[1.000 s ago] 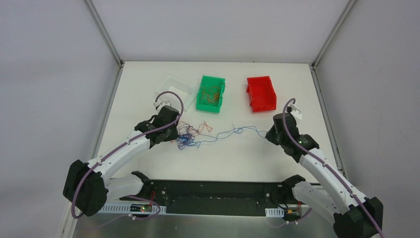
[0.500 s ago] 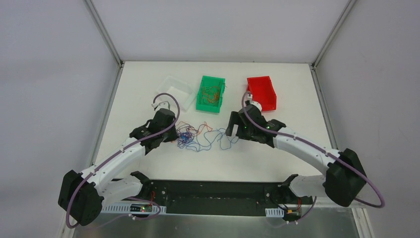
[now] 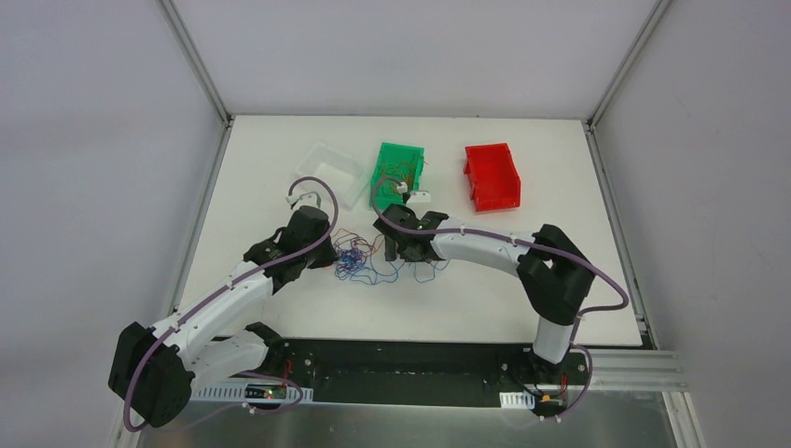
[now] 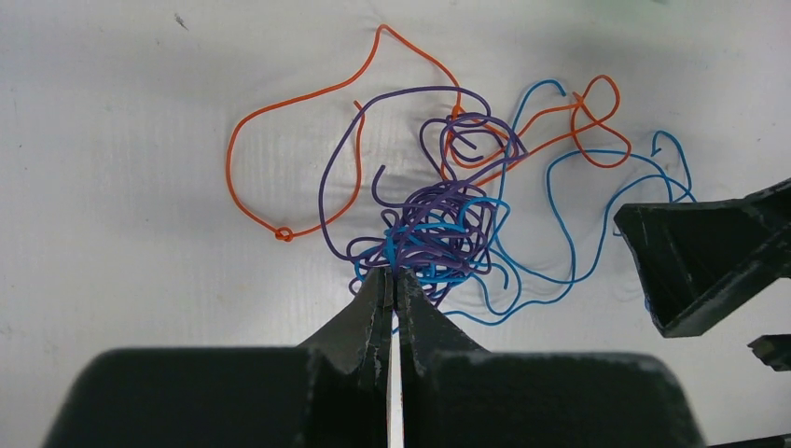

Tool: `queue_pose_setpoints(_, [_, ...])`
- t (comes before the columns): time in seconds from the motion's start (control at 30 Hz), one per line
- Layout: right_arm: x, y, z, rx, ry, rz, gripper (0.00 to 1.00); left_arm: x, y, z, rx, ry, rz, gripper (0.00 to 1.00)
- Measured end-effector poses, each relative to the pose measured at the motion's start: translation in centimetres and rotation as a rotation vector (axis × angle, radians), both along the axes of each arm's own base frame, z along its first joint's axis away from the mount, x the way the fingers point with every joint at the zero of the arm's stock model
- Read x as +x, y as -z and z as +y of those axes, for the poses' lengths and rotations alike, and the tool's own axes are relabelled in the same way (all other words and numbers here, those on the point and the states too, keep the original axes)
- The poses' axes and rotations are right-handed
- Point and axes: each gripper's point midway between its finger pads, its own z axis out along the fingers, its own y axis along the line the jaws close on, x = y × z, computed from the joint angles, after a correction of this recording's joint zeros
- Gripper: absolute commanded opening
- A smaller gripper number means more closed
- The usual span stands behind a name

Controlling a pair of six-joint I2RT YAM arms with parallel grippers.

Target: Untangle the cables

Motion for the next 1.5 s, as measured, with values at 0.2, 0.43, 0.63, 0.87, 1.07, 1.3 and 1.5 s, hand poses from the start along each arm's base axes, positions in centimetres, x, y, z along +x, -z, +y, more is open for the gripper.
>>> queue_pose_setpoints(0.2, [-0.4,1.4,-2.2,-0.095,0.030,0.020,0.95,0.1,-0.7,0.0,-0.013,0.000,-0.023,0.00])
queue_pose_setpoints(0.43, [-1.1,3.3,-4.2,-0.142,0.060,0.049,0.77,0.2,-0.9,0.0,-0.015,-0.003,-0.032,0.00])
queue_pose_setpoints(0.63, [-0.7,3.6,-4.5,-0.121,0.072,0.036,0.11,0.2,-0.9,0.1,-0.015,-0.006,-0.036,0.00])
queue_pose_setpoints(0.87, [-0.9,3.6,-8.8,-0.131,0.144,0.056,0.00,0.3,-1.4,0.5,-0.011,-0.025,-0.064,0.00])
queue_pose_setpoints(1.07, [0.7,0.3,-13.9,-0.045,0.279,0.017,0.00,0.5,-2.1,1.5,0.003,-0.073,-0.102,0.00])
queue_pose_setpoints(1.3, [3.7,-6.3,-21.3,0.110,0.505,-0.129,0.00,0.4,-2.6,4.2,0.061,-0.197,-0.140,0.00])
queue_pose_setpoints(1.5, [3.9,-9.7,-25.9,0.147,0.627,-0.224,0.00,0.0,-3.0,6.5,0.100,-0.310,-0.165,0.00])
